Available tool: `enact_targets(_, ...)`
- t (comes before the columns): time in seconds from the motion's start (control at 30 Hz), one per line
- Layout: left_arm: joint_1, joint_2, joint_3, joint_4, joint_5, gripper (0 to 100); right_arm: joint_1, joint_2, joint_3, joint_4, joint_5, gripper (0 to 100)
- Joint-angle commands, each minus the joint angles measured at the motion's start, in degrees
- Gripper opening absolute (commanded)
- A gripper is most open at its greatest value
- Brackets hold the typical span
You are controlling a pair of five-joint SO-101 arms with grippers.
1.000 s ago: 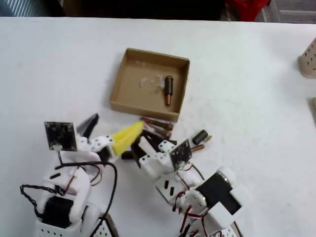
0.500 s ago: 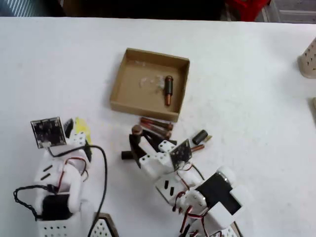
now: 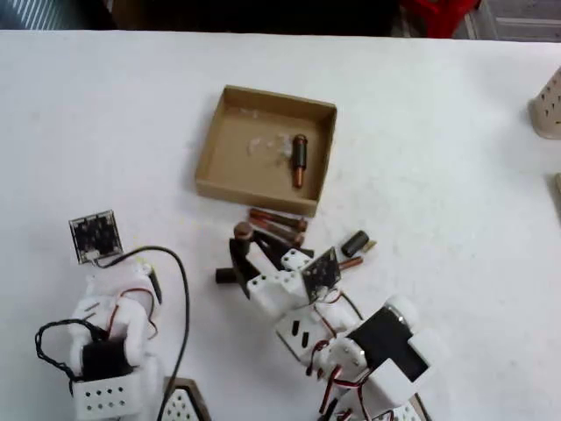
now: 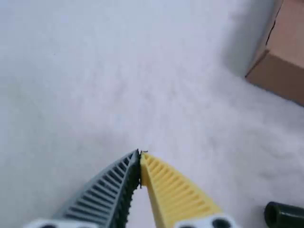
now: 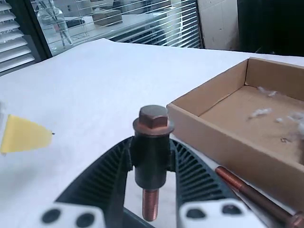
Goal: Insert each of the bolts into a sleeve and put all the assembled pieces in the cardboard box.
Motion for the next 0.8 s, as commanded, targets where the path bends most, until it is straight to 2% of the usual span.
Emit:
enact_targets(0.0, -0.22, -0.4, 0.09, 1.76, -0.7, 3, 1.01, -1.54, 1.67, -1.71, 0.62, 1.6)
enact_targets(0.1, -0.22, -0.4, 0.09, 1.85, -0.7, 3, 1.27, -4.18, 1.76, -0.22, 0.62, 1.6)
enact_targets(0.3, -0.22, -0.31, 0.09, 2.64, -1.23, 3, 4.79, -14.46, 1.32, 13.76, 0.62, 1.6)
enact_targets(0.5, -0.48, -0.31, 0.09, 4.75, -11.96, 2, 8.22, -31.6, 0.7, 35.21, 0.53, 1.6)
enact_targets(0.77, -0.48, -0.31, 0.09, 4.75, -12.13, 2, 12.26, -59.3, 0.0, 64.66, 0.62, 1.6)
